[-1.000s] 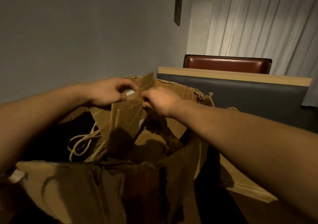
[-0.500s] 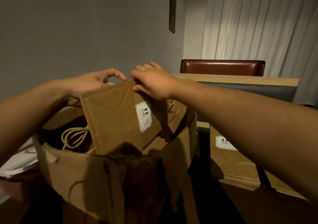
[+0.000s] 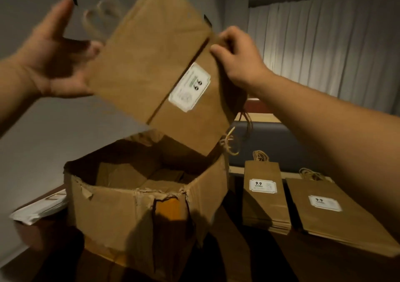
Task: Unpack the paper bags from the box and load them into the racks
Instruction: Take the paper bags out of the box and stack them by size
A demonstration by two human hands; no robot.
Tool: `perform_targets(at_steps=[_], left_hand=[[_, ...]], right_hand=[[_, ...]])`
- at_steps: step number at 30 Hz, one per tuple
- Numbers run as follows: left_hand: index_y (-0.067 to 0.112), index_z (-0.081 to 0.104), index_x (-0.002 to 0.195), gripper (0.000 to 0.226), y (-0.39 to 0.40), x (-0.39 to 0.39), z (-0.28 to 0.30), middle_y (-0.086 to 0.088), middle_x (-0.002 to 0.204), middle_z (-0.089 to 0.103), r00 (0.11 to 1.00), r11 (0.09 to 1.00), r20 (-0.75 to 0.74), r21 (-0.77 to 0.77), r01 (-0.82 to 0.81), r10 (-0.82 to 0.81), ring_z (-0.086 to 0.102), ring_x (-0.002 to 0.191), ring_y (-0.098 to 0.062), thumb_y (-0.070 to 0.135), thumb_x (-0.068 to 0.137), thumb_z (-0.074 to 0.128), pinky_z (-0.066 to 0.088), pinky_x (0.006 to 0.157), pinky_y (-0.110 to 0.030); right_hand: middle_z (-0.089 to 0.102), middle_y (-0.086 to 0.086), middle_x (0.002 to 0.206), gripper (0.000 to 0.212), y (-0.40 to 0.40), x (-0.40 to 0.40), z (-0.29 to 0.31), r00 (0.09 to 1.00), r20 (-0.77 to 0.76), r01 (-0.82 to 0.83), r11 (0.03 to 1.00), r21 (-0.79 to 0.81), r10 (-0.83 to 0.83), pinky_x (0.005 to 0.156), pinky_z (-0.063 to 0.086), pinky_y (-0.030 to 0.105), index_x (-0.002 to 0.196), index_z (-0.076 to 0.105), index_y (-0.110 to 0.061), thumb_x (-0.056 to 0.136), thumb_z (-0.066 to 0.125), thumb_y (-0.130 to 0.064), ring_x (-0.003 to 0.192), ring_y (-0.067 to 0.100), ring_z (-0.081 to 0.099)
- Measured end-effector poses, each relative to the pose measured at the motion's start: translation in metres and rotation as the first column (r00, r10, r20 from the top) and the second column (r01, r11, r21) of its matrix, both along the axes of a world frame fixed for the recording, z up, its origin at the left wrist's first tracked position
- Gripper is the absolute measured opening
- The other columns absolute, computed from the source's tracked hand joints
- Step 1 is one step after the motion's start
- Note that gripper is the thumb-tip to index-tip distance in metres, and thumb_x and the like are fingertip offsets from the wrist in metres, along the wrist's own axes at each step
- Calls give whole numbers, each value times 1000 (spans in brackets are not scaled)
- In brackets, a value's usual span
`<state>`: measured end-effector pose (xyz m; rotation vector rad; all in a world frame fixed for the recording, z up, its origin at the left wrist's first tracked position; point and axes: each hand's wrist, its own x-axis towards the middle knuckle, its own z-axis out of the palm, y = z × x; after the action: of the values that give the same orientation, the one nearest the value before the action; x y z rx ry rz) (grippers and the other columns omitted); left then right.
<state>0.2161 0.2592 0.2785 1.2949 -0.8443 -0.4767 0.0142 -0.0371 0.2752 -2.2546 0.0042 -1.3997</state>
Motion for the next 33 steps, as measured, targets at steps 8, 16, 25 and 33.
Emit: perform_targets(at_steps=[8, 16, 25, 33], left_hand=[[7, 62, 110, 23, -136, -159, -91, -7, 85, 75, 977, 947, -66, -266, 179, -203, 74, 77, -16, 13, 99, 43, 61, 67, -28], [8, 66, 114, 20, -198, -248, -251, -19, 110, 73, 935, 991, -333, 6, 132, -123, 73, 87, -26, 11, 96, 58, 61, 75, -40], [13, 69, 99, 25, -202, -291, -343, -12, 92, 69, 844, 957, -502, 288, -42, 188, 63, 81, -23, 32, 100, 53, 45, 68, -31], [21, 57, 134, 32, -207, -279, -364, -4, 118, 68, 954, 952, -288, 307, 15, 78, 66, 95, -12, 22, 105, 42, 49, 67, -26]], right_hand=[[71, 8, 95, 22, -37, -95, -91, 997, 22, 35, 738, 674, -67, 82, 58, 37, 102, 63, -9, 97, 61, -30, 92, 23, 69], [72, 9, 90, 24, -53, -229, -249, 990, -53, 107, 443, 890, -133, 71, 59, 39, 93, 57, -10, 84, 77, -19, 82, 24, 72], [77, 12, 93, 25, -52, -293, -351, 960, -280, 263, 311, 913, 10, 78, 58, 40, 97, 74, -4, 100, 57, -21, 86, 26, 75], [74, 15, 103, 20, -86, -338, -370, 973, -210, 226, 208, 952, -99, 70, 58, 39, 109, 68, -11, 103, 51, -20, 87, 27, 74]])
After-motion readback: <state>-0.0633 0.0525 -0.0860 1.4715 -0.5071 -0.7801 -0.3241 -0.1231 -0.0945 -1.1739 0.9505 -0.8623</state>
